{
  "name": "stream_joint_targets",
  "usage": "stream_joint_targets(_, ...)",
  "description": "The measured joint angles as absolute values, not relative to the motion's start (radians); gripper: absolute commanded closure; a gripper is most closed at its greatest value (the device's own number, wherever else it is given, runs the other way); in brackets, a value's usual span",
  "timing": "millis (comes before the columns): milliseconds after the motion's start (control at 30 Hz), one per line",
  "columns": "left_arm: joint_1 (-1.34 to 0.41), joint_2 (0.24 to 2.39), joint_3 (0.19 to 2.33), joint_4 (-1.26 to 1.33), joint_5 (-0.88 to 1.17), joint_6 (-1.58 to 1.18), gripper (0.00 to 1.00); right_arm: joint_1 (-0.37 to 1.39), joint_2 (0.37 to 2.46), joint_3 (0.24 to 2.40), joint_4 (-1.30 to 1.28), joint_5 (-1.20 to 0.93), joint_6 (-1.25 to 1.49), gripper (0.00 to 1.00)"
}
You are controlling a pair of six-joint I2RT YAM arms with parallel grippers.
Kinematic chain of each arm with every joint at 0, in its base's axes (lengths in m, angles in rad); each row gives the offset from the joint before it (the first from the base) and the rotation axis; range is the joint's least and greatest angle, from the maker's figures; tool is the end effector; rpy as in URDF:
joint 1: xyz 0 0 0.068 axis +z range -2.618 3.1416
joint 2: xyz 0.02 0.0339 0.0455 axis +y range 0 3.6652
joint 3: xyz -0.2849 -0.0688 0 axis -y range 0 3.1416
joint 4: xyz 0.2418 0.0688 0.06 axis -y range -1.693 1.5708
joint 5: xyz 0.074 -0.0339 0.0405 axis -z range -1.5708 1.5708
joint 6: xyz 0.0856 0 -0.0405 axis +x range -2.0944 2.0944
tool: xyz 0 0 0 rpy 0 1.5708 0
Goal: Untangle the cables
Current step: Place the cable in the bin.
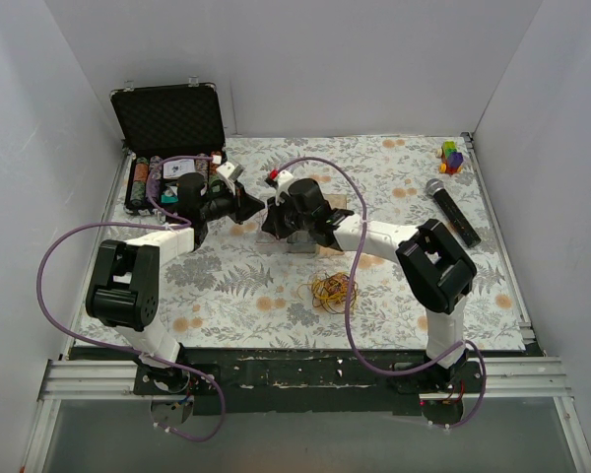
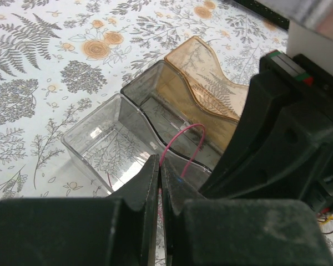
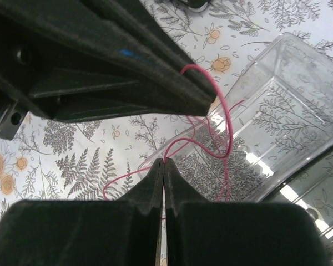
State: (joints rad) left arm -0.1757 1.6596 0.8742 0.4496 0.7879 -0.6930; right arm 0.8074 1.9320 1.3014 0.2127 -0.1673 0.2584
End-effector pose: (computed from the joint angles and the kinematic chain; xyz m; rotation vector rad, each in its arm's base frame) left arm 0.3690 -0.1271 0.2244 0.0576 2.0293 -1.3161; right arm 0.3327 0.3683 0.2216 -0.6737 1.9737 0.8382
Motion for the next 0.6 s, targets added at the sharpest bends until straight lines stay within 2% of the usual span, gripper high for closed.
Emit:
stream_joint_targets(233, -0.176, 1.66, 0.889, 0.435, 0.87, -0.7, 1.0, 0.791, 1.933, 1.302, 0.229, -0.148, 0.274, 0.98)
stream_joint_targets(300, -0.176, 1.66, 0.892, 0.428, 0.881, -0.699, 1.0, 0.787, 1.939, 1.308, 0.228, -0.136, 0.286, 0.96)
stream_joint_targets(467, -0.186, 1.66, 0.892, 0.402, 0.868, -0.672, 1.0, 0.786, 1.973, 1.342, 0.222, -0.105, 0.324, 0.72)
stream_joint_targets(600, -0.224, 1.66, 0.893, 0.356, 0.762, -0.588, 1.0, 0.786, 1.972, 1.326, 0.212, -0.094, 0.35, 0.45)
